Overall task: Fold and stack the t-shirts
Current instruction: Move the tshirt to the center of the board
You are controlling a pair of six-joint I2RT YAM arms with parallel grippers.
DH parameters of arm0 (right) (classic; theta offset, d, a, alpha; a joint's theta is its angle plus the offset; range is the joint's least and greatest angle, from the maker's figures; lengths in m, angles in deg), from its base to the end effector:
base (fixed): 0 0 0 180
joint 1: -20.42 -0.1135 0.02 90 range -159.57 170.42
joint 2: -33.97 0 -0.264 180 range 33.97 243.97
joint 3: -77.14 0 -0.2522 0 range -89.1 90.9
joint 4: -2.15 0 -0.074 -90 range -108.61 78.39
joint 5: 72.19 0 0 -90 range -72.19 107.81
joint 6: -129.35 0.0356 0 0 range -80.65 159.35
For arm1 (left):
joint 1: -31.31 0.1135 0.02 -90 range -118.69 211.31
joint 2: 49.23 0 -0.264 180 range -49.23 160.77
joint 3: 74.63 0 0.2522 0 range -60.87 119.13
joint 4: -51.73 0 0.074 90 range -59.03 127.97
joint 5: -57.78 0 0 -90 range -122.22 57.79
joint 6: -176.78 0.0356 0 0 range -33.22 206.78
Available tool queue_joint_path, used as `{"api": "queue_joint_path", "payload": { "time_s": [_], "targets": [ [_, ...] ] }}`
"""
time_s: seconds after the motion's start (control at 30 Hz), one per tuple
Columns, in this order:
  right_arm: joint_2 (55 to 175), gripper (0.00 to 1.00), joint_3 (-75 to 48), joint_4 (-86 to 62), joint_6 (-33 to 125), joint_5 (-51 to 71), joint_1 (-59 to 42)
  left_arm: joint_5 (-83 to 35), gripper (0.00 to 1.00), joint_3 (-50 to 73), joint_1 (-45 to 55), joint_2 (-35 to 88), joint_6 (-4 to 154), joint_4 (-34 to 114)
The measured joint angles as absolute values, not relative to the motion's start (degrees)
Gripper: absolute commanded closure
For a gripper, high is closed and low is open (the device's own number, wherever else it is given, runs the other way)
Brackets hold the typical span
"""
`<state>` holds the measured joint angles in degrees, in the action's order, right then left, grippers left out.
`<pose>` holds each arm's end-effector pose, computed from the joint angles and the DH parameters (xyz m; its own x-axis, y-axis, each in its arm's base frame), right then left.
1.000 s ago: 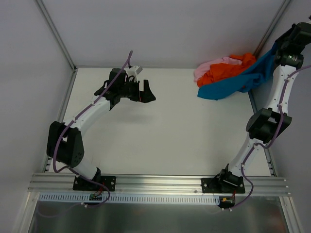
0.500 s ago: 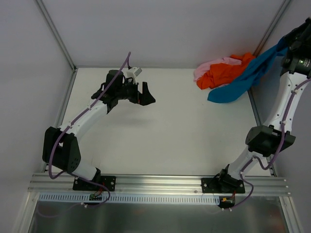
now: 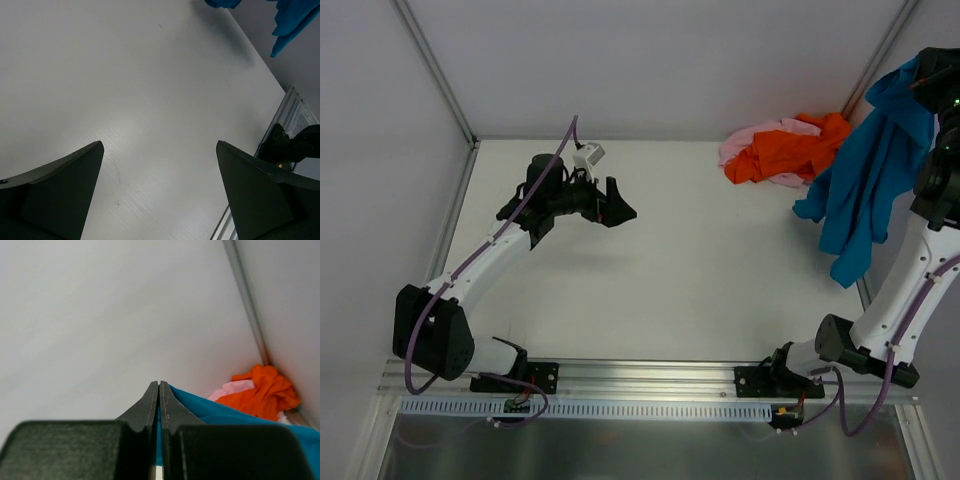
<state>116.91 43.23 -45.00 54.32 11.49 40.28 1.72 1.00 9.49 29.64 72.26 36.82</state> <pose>0.1956 -0.0665 0.6307 0.3120 0.1603 -0.9365 0.1631 0.9620 0.2190 0.2890 -0.1371 0.3260 -0.4808 -0.0316 -0.8763 0.7028 0.5837 -0.4066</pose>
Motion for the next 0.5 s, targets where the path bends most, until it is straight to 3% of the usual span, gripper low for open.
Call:
{"api": "queue_joint_path", "payload": {
  "time_s": [0.27,0.5],
  "targets": [
    [111.8,1.00,42.7,-49.6,61.7,-2.7,40.1,3.4,0.01,-4.4,8.7,24.4,70.1,38.1],
    [115.0,1.00,41.8,-42.7,76.3,-14.1,38.8,3.3,0.01,-4.4,8.3,23.9,69.6,38.2]
  ]
}}
